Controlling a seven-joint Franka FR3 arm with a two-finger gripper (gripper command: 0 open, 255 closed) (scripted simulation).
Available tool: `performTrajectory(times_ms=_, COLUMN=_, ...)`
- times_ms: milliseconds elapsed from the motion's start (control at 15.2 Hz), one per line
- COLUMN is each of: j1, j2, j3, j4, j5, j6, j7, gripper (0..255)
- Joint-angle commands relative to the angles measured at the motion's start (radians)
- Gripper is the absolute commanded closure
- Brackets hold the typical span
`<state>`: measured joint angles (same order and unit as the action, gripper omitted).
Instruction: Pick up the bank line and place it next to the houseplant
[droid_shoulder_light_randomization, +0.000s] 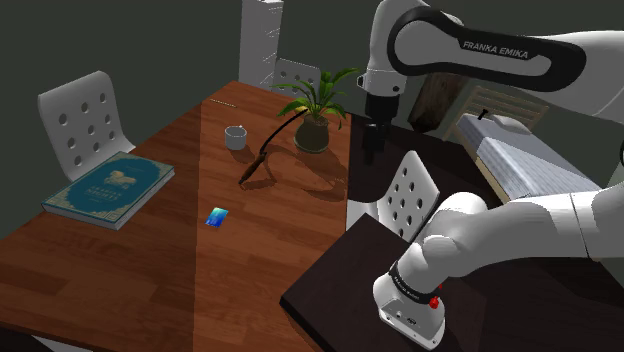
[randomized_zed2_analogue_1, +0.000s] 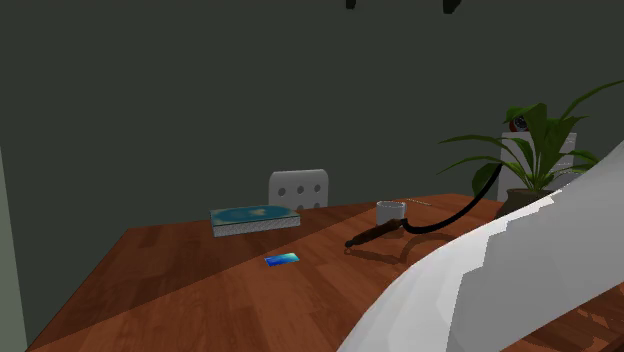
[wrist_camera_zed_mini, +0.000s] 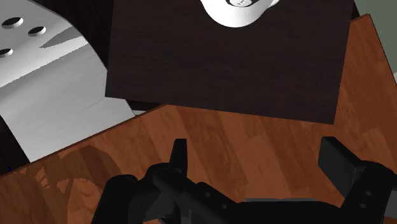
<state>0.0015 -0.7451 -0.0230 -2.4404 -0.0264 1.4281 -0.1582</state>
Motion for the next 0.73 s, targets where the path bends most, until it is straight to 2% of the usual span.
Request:
performTrajectory(times_ms=0, j1=0.000, j2=0.000, j3=0.000, j4=0.000, j5=0.000, j6=0.000, j7=0.000, gripper=0)
performTrajectory(times_ms=330, j1=0.002, j2=0.036, j3=0.098, j4=-0.090, j5=0.086, j6=0.167, j7=0.189, gripper=0)
performTrajectory(times_ms=660, j1=0.003, j2=0.130, j3=0.198, j4=-0.138, j5=0.154, j6=0.352, j7=0.372, gripper=0)
